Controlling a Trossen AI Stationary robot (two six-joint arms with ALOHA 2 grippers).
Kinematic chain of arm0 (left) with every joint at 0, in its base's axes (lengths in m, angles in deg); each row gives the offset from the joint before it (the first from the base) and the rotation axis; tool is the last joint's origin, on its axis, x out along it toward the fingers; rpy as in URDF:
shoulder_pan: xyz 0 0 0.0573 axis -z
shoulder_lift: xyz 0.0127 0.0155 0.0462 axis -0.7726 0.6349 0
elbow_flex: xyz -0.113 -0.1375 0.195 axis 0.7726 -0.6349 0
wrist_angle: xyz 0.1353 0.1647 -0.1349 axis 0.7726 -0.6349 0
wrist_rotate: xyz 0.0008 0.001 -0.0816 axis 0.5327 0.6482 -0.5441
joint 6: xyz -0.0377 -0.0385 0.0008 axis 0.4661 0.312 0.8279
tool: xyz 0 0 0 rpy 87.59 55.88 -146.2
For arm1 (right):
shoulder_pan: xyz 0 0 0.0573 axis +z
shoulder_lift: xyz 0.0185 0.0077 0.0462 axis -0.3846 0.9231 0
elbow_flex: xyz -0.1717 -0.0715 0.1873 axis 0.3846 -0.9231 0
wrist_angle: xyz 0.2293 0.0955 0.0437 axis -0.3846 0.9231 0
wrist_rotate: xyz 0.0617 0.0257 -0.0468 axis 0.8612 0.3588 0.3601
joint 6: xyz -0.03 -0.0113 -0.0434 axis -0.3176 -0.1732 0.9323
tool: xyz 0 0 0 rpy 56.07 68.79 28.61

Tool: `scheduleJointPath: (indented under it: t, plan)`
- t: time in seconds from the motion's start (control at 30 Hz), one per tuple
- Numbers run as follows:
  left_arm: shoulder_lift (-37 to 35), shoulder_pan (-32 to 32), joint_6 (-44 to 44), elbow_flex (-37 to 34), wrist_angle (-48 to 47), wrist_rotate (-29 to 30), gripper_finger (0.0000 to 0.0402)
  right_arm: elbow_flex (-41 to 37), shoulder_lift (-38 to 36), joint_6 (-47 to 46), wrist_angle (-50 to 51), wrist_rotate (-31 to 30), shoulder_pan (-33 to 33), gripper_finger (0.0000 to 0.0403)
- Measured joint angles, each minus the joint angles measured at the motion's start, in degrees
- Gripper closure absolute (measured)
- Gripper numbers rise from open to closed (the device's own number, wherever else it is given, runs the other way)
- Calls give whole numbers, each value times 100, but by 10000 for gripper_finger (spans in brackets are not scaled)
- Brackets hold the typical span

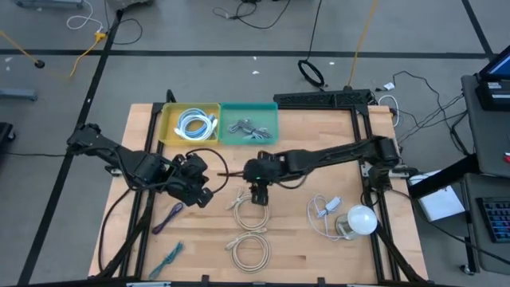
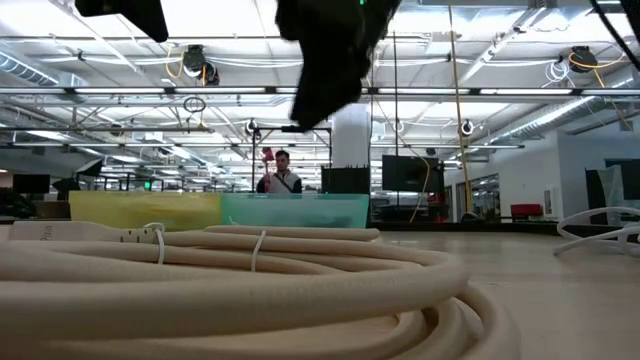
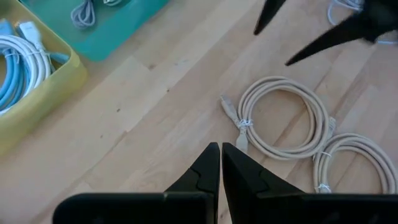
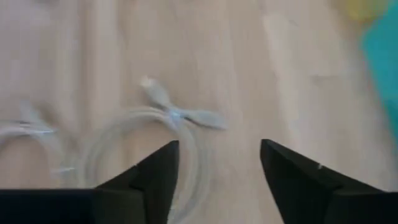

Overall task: Pick & Place USB Port
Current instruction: Put the top brown HDMI cable into the yellow bin

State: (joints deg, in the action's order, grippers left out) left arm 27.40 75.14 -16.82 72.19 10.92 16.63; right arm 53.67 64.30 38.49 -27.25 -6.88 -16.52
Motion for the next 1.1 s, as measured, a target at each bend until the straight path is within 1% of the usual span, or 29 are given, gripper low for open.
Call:
scheduleJointPath:
  t: [0.1, 0.23, 0.33, 0.53, 0.7, 0.87, 1.0, 1.1]
  plan:
    - [0, 58, 46, 1, 1, 2, 382, 389, 458, -30, 589, 49, 11, 145]
    - [0, 154, 121, 2, -4, 11, 382, 471, 819, -342, 1015, 477, 109, 121]
    - [0, 243, 192, 2, -6, 94, 382, 473, 921, -640, 1037, 775, 192, 116]
    - [0, 362, 267, 2, -10, 240, 382, 440, 1026, -738, 754, 768, 248, 124]
    - [0, 468, 372, 2, -27, 227, 382, -148, 1110, -958, -36, 739, 359, 128]
    - [0, 565, 417, 2, -29, 210, 382, -914, 1044, -1088, -602, 295, 374, 129]
    - [0, 571, 417, 2, -31, 210, 382, -1359, 1050, -1119, -701, 104, 346, 136]
    - [0, 571, 420, 2, -29, 210, 382, -1516, 1057, -1125, -630, -71, 342, 158]
